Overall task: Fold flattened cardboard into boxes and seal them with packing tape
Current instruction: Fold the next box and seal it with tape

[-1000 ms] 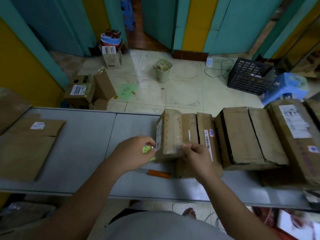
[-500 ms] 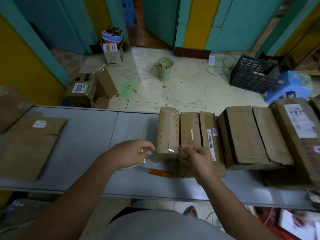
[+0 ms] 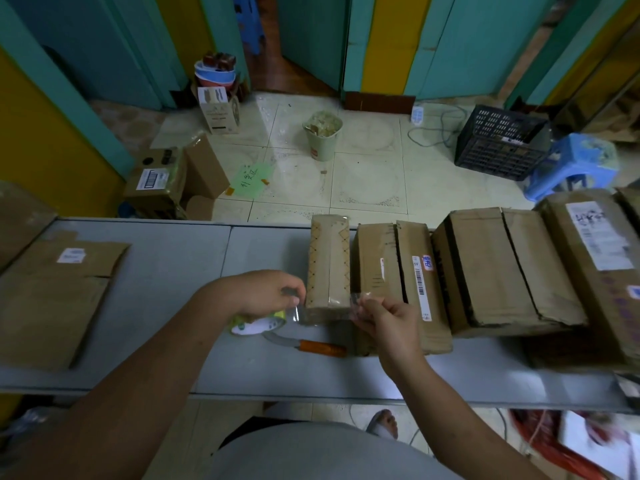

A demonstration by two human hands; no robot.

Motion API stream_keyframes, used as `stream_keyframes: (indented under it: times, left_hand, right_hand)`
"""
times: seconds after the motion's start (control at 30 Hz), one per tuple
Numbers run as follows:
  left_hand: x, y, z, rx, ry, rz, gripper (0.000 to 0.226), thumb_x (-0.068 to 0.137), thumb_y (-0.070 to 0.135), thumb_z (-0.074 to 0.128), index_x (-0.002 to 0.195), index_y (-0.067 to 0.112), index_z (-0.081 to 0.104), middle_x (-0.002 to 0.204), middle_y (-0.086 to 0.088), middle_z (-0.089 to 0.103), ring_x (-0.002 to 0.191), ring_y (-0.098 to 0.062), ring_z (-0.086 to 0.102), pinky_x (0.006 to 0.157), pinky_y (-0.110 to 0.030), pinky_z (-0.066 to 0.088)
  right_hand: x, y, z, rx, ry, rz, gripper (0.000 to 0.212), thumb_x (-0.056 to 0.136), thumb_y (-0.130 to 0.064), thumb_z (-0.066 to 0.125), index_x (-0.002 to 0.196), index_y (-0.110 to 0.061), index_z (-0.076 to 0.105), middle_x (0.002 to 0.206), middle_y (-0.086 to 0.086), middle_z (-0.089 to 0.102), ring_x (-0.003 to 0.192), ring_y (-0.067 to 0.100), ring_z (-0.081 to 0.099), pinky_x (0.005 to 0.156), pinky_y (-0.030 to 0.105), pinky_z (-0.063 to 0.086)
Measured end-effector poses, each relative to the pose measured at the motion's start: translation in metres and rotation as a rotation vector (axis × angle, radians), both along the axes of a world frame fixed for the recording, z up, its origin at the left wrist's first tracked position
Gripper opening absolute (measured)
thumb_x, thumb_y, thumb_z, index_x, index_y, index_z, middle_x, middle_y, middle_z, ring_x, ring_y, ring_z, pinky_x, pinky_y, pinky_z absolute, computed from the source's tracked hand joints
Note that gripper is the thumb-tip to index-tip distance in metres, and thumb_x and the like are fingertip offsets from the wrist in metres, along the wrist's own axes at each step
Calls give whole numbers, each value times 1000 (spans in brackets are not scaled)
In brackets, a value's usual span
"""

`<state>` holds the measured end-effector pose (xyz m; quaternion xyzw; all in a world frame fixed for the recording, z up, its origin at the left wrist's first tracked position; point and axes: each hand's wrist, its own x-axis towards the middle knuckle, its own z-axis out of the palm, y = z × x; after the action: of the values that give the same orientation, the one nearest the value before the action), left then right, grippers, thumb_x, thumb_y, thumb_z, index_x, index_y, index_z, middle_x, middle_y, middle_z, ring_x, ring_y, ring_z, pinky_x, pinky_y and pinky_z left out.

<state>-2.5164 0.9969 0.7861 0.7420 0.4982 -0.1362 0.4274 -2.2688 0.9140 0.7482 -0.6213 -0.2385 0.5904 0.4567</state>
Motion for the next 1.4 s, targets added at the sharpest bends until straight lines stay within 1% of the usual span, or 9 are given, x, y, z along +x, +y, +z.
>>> stream_keyframes:
  times: [0.1,0.3,0.43,0.67,0.77,0.9,1.07,1.27,1.4]
  left_hand:
    - [-1,3,0,-23,4,2,13,109,37,55,106,42,66,118,4,69,109,-30,70,98,-55,58]
    - [0,7,-3,-39,5,16,17,109,33,56,100,44,67,109,11,68,105,-17,66,92,-40,55]
    - [-1,6,-9,-31,79,12,15,107,34,57,98,40,67,107,0,71,101,-32,72,93,-53,60]
    - [-9,-1,-22,142,135,64,15,102,48,58,108,40,69,115,9,69,101,-17,67,95,-41,57]
    - [-16,0,-27,130,118,76,13,102,49,58,106,40,67,110,11,73,77,-13,75,86,-36,59]
    - [-26,-2,-31,190,63,94,6,101,41,61,99,41,67,112,14,69,106,-11,66,92,-39,56]
    - [-24,-14,-43,143,-88,154,12,101,37,64,90,41,69,103,16,71,104,-10,66,97,-47,56]
    - [-7,-33,-57,175,-271,350,11,101,36,66,92,34,71,98,17,73,99,-5,67,95,-42,56]
    - [8,-41,-63,288,-433,522,16,103,28,66,89,34,70,92,20,71,88,1,66,78,-32,52]
  right_hand:
    - [-1,1,-5,-14,-4,-13,22,100,-4,65,82,4,75,90,27,73,100,35,74,86,36,64]
    - [-4,-1,-18,-21,-56,-9,19,99,-9,68,86,-1,80,85,14,78,93,26,77,87,36,63]
    - [-4,5,-23,50,-427,294,24,99,-22,70,78,-16,82,79,-2,78,86,14,75,86,33,60]
    - [0,26,-15,-14,-588,604,23,101,-34,67,83,-22,77,70,-6,76,62,8,74,60,25,61]
    - [-2,27,-16,-59,-671,686,22,99,-40,69,97,-19,69,79,-1,73,60,9,73,48,21,56]
    - [-9,25,-17,69,-829,625,27,91,-48,76,109,-35,60,96,-16,64,85,2,66,63,14,49]
    - [-7,25,-16,263,-967,634,8,96,-34,72,94,-41,69,86,-24,62,78,-8,60,68,12,49]
    - [1,39,-14,273,-771,631,22,106,-20,56,107,-32,75,92,-28,63,88,-13,58,70,2,42]
    - [1,47,-8,141,-522,580,37,104,-54,54,99,-25,77,90,-9,75,87,3,68,68,17,49]
